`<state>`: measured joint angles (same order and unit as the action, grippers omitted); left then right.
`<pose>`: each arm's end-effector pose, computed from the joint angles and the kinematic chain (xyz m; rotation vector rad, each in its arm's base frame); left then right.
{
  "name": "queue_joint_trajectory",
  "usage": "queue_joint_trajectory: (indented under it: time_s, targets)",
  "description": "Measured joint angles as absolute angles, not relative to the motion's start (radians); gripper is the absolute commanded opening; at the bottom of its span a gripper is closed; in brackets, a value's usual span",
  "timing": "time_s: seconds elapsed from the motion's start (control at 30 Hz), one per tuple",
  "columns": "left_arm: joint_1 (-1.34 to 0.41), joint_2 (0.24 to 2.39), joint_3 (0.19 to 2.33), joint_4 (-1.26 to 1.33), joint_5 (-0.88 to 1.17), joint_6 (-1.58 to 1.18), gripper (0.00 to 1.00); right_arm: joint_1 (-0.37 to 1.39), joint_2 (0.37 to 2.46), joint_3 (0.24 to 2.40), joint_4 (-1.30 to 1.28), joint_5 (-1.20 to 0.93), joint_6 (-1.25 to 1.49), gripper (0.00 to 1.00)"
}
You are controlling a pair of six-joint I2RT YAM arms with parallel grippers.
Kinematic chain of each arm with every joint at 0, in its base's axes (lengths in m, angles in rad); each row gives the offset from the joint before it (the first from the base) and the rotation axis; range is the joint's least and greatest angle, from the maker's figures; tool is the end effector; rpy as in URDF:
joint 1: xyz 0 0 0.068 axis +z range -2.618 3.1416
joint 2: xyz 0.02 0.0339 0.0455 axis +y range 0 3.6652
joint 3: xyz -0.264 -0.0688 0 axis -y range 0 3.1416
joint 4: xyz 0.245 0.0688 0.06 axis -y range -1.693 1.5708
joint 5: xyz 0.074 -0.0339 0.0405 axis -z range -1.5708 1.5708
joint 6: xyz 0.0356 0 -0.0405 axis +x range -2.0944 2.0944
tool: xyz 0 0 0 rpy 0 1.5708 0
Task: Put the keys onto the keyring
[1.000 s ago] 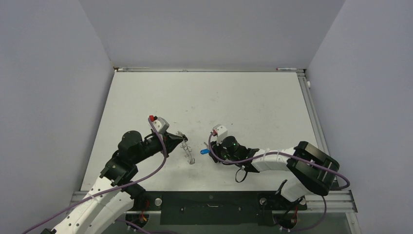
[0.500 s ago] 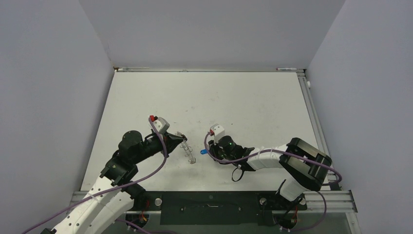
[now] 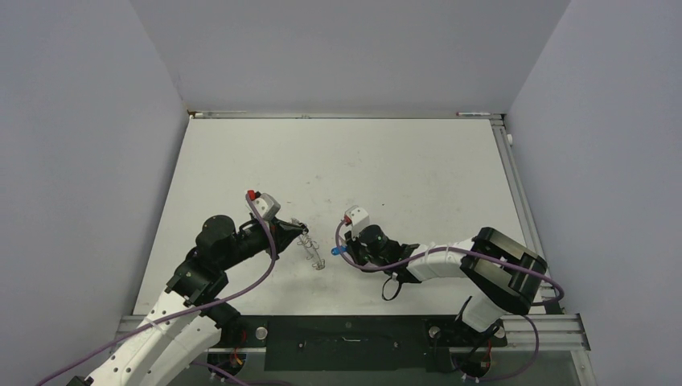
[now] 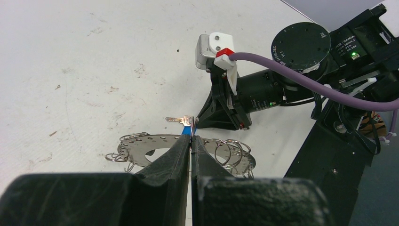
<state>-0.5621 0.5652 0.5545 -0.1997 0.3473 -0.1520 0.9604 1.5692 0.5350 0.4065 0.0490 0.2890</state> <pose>0.1186 -0.0890 0.2898 0.6253 1.7344 -0.8161 0.1648 0.2326 0.1333 -0.7220 2.1555 0.6327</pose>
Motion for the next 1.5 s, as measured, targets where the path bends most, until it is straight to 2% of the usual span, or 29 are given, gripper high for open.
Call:
queue_joint_trajectory:
  time_s: [0.23,0.47,0.8,1.1,1.5]
  targets:
    - [-0.562,0.565,0.554,-0.200,0.347,-0.152,0.00,0.970,1.558,0.536,0.385,0.049,0.249,0.05]
    - [-0.562,0.565,0.554,-0.201,0.344,-0.149,0.00,0.979,1.430,0.547,0.278,0.036,0.179,0.05]
    - [-0.562,0.564,0.554,-0.208,0.340,-0.146,0.00,1.017,1.232,0.609,0.162,-0.135,0.010,0.05]
    - [-0.562,0.558,0.554,-0.208,0.340,-0.145,0.00,1.035,1.184,0.638,0.097,-0.173,-0.047,0.05]
    - [-0.562,0.559,0.554,-0.208,0.340,-0.145,0.00,1.036,1.149,0.639,0.095,-0.123,-0.064,0.05]
